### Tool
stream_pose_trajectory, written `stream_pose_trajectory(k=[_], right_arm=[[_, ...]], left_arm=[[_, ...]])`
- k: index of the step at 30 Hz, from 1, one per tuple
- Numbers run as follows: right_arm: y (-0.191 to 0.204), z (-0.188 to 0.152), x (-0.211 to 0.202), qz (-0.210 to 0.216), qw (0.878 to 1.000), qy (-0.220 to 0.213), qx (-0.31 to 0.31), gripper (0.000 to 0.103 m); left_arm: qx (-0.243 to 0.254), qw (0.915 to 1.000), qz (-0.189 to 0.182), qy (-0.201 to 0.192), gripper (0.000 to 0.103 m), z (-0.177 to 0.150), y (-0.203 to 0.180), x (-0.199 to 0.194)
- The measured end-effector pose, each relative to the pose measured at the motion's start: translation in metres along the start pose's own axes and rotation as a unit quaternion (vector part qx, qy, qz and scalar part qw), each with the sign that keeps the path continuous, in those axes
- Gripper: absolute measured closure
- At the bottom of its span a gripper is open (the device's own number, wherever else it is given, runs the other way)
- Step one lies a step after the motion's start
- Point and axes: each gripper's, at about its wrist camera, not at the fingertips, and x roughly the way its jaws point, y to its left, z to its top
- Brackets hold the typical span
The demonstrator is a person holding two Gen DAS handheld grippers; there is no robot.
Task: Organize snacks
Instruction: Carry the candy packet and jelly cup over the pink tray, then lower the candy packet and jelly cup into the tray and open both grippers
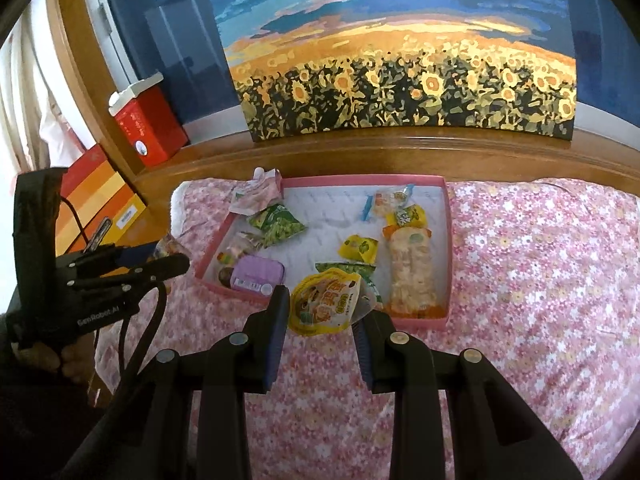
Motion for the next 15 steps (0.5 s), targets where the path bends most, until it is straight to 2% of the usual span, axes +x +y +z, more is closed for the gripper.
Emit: stream_pose_trajectory(k=[3,7,15], right_arm=[[-0.001,0.007,0.009,-0.002,1.000,0.006,-0.002,0.071],[-0.005,0.015,0.023,-0.006,1.000,0.017,-0.002,0.071],[-0.009,0.032,0.049,0.000,0.999,0.033,0.003,0.071]], left_arm=[[0.017,0.9998,0.006,0.000,0.066,0.008,-0.002,0.009],[0.016,0.9998,0.007,0.004,0.066,0.017,-0.002,0.024],[0.024,0.9992,-0.018,0.027,0.066,0.031,-0.008,0.050]])
